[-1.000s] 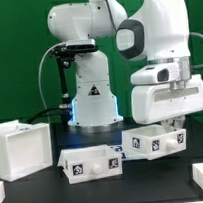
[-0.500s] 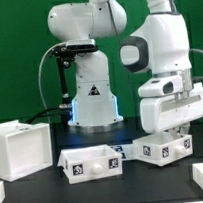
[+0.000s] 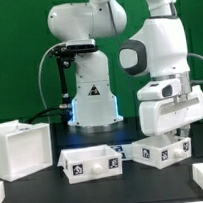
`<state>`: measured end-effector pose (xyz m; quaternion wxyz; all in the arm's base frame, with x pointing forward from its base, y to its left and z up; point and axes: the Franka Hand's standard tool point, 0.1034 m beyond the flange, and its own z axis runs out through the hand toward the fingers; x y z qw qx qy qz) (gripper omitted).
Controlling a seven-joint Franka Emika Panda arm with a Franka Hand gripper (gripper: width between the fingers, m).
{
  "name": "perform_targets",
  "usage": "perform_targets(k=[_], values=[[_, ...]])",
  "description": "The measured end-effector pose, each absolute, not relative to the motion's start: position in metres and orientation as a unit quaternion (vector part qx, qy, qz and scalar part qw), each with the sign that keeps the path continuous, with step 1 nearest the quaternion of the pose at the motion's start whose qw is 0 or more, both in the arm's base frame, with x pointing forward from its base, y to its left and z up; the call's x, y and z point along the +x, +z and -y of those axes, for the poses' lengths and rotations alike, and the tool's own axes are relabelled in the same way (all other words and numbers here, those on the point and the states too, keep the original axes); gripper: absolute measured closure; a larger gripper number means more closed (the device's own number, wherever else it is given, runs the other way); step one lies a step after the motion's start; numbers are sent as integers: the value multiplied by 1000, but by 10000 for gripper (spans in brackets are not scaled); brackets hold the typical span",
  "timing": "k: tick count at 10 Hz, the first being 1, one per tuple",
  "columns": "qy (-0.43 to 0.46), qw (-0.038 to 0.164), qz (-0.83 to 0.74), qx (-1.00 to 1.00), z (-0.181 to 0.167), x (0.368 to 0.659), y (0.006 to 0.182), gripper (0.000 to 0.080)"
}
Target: Assemble drawer
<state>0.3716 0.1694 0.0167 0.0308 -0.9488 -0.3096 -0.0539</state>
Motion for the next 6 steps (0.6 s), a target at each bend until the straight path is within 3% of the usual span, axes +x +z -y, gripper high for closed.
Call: perform_targets(k=[2,3,4,6], values=[[-39,24,322,-946,-162,372,19,352],[-25,11,323,-946,-147,381,36,352],[-20,1,321,-947,-135,388,56,195],[-12,-11,324,-946,-110,400,87,163]])
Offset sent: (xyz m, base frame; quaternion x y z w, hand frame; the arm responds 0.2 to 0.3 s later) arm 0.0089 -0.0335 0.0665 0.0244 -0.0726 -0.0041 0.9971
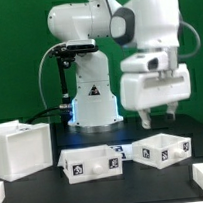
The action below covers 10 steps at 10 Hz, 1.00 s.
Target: Assemble drawer
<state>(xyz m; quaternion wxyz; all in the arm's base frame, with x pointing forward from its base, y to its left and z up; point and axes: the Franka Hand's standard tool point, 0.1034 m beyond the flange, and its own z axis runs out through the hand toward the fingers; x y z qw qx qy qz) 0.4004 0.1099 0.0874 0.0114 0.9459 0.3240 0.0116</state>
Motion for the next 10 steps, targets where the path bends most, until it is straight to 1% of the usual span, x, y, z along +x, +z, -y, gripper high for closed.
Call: perform_targets(k=[4,5,6,8,9,10], values=[[11,11,-323,946,-109,401,86,151],[3,12,-334,943,-101,400,86,151],[-15,18,-329,944,-77,400,88,151],[-38,51,-331,941,-31,408,110,151],[-37,61,-320,945,-12,412,117,151],[-55,66,-304,949,-9,409,121,151]])
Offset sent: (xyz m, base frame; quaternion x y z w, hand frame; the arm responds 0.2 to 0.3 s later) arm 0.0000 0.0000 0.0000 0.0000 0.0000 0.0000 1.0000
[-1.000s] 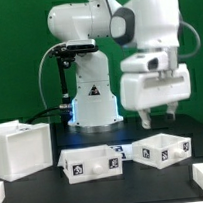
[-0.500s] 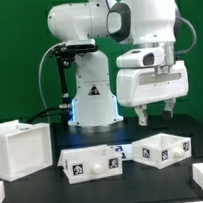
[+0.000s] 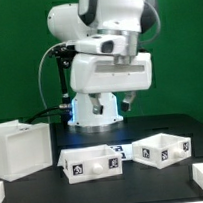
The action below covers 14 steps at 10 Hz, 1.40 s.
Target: Assemble drawer
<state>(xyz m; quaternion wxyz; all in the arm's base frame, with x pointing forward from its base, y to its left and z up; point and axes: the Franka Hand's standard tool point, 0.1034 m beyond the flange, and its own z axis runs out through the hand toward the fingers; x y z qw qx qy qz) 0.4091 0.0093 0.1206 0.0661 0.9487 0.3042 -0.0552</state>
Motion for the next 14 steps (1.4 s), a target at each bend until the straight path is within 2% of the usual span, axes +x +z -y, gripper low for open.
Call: perform_targets(k=[3,4,5,6,7,10,12,13,14], values=[[-154,87,-291,940,-12,406,117,151],[-196,90,-296,931,-2,408,117,151],[-251,93,-289,919,21,426,118,151],[-288,96,-287,908,42,442,115,151],[-324,99,-270,901,54,443,110,151],[-422,108,-255,863,50,432,100,151],[-423,109,-274,857,59,432,81,151],[-425,127,-298,845,82,429,77,151],[-405,157,-319,843,97,430,74,151]])
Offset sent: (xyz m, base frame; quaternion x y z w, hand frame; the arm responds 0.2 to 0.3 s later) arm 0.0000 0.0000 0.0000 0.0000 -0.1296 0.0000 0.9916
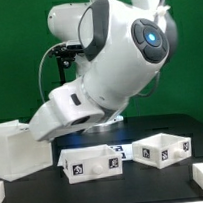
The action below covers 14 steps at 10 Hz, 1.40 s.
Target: Assemble drawer
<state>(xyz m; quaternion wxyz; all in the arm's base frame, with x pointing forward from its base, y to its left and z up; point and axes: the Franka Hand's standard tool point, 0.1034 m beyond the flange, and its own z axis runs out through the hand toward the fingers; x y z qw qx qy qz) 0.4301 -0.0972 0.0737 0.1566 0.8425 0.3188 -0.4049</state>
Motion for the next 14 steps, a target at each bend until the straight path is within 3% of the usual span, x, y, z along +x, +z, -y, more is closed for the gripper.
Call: perform_targets(k=[1,5,6,7,8,12,14], values=[[-407,141,-300,851,104,422,71,151],[-407,142,-304,850,101,423,70,151],[-409,149,-305,847,105,423,70,151],[-418,192,-313,831,123,420,71,151],[-420,217,-299,829,124,415,68,151],[-423,213,-300,828,119,414,64,151],[-438,229,-288,821,122,401,55,151]])
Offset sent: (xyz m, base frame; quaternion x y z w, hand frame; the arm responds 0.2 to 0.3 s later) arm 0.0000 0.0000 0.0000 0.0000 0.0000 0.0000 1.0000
